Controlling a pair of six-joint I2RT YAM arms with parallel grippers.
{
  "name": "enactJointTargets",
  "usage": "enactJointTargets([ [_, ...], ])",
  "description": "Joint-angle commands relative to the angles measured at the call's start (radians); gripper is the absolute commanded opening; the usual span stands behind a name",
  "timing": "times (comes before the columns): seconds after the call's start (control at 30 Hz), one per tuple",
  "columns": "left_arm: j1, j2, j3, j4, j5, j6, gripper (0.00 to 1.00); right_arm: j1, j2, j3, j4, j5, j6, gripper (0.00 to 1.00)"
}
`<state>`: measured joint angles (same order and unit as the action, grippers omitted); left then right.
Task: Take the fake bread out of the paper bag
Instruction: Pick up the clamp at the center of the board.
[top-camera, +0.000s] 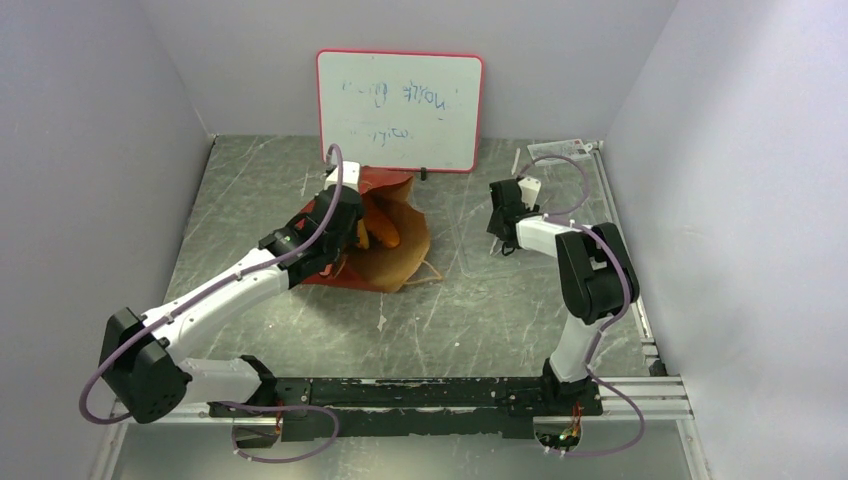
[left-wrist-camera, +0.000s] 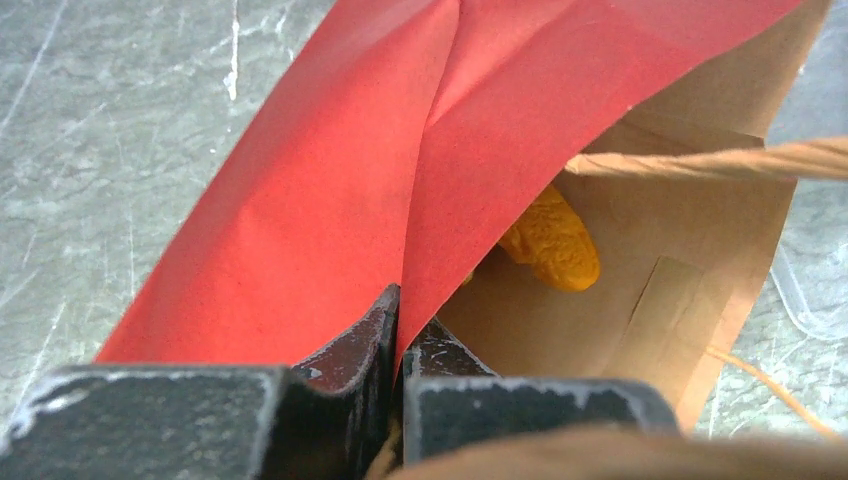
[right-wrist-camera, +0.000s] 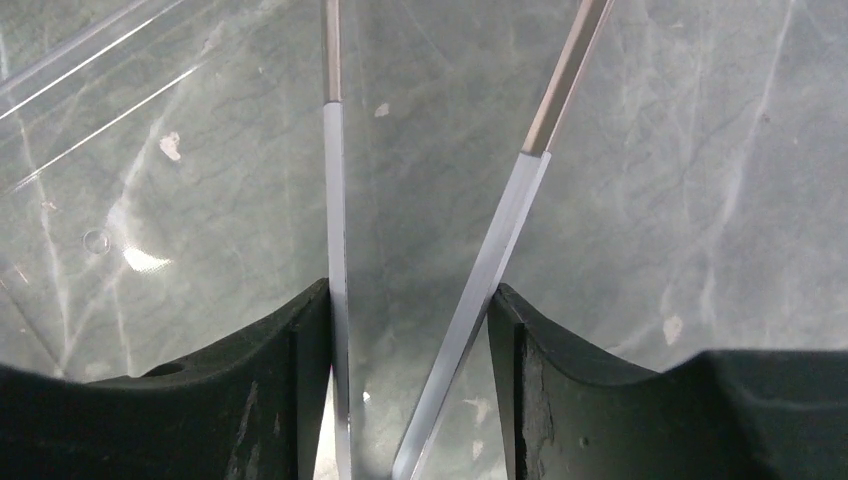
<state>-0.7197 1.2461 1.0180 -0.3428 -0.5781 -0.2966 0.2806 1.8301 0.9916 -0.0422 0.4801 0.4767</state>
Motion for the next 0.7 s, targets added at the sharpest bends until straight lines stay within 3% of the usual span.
enactJointTargets([
  [0.0, -0.002, 0.042, -0.020, -0.078, 0.027, -0.059, 0.07, -0.003, -0.040, -0.027, -0.025, -0.060, -0.014, 0.51],
  [0.67, -0.003, 0.042, -0.029, -0.117, 0.024, -0.227, 0.07, 0.050, -0.339, -0.091, -0.138, -0.130, 0.005, 0.32],
])
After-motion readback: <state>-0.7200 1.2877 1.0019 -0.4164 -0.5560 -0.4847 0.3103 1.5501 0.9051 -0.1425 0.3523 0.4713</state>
